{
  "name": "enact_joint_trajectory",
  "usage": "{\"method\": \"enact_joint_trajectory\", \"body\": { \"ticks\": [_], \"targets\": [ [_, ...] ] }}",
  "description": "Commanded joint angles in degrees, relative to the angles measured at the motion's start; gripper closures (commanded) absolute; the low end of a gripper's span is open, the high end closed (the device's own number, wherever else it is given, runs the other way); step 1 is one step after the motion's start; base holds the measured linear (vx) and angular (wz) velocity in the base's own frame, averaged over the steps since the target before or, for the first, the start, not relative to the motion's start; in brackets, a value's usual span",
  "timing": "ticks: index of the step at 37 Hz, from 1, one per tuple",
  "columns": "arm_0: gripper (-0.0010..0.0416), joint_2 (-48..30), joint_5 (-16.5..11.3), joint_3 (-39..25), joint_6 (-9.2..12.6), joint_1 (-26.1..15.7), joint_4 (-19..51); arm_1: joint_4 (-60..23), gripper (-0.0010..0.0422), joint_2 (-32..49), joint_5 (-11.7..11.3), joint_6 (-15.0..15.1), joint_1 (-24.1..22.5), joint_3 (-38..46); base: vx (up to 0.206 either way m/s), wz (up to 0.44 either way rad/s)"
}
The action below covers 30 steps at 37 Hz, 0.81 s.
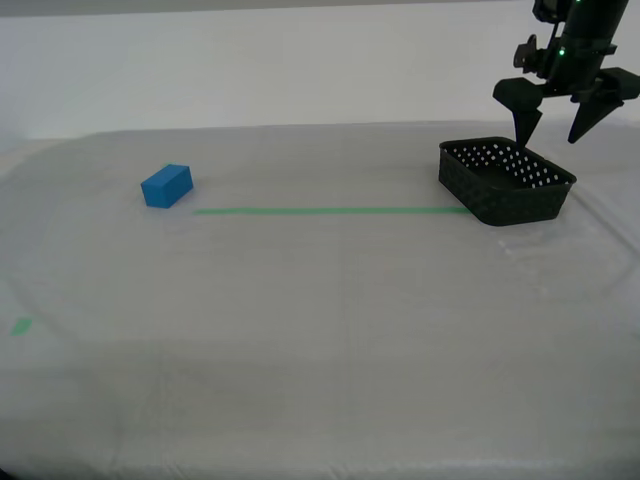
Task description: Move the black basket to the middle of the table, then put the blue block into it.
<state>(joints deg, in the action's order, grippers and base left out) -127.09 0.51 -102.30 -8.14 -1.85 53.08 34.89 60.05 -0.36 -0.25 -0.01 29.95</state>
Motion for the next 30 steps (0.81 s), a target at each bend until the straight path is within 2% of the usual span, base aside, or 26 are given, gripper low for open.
{"method": "enact_joint_trajectory", "body": {
  "ticks": [1, 13, 22, 30],
  "targets": [
    [0.0005, -1.2, 0.2, -0.1, 0.2, 0.0, -1.3, 0.3, 0.0412, 0.0, 0.0, 0.1, 0.0, 0.0, 0.000, 0.000],
    [0.0006, -6.6, 0.3, 0.0, 0.6, -0.1, -3.9, 0.3, 0.0412, 0.0, 0.0, 0.1, 0.0, 0.0, 0.000, 0.000],
    [0.0006, -7.6, 3.0, 0.0, 1.2, -0.2, -5.5, 0.3, 0.0412, 0.0, 0.0, 0.1, 0.0, 0.0, 0.000, 0.000],
    [0.0012, -8.3, 3.0, 0.0, 1.4, -0.3, -6.4, 0.3, 0.0412, 0.0, 0.0, 0.1, 0.0, 0.0, 0.000, 0.000]
  ]
}}
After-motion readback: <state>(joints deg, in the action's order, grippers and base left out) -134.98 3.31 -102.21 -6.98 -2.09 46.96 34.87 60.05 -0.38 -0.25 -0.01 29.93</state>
